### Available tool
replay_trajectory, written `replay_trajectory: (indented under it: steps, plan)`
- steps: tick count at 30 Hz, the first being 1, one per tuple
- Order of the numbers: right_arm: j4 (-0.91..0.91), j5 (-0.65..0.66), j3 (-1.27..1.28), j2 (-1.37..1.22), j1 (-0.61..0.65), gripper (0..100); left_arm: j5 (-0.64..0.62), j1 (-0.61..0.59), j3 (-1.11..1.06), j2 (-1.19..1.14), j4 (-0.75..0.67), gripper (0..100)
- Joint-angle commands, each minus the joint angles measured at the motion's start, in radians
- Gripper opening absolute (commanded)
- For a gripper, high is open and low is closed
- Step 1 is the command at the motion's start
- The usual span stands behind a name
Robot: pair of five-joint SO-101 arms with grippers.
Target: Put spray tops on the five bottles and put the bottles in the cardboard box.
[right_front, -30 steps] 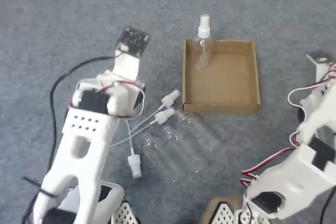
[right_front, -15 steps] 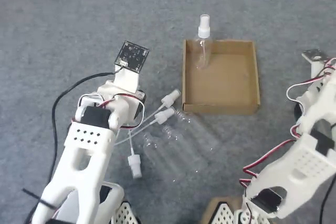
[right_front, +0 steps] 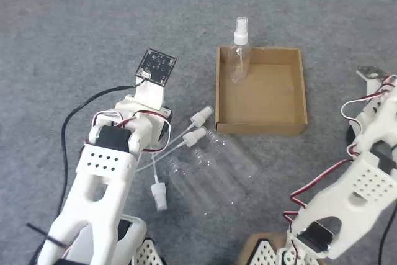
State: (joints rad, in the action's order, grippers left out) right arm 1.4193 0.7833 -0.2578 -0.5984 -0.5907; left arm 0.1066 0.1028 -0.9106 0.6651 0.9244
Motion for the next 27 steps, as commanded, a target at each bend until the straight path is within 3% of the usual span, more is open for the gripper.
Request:
replay_trajectory:
  steps: [1,5,13,20,27]
  plan:
    - [-0.008,-0.005,-0.061,0.028,-0.010,3.5,-0.009,-0.005,0.007,0.041,-0.023,1]
    - [0.036,-0.008,-0.141,0.031,-0.010,0.6,-0.011,-0.005,0.007,0.041,-0.023,1]
    - [0.312,-0.091,-0.388,0.213,0.056,0.5,-0.011,0.003,0.013,0.049,-0.023,1]
    - [0.374,-0.235,-0.387,0.479,0.208,0.5,-0.012,-0.008,0.045,0.081,-0.012,1]
    - [0.366,-0.334,-0.158,0.783,0.452,0.5,-0.012,-0.080,0.136,0.362,0.121,1]
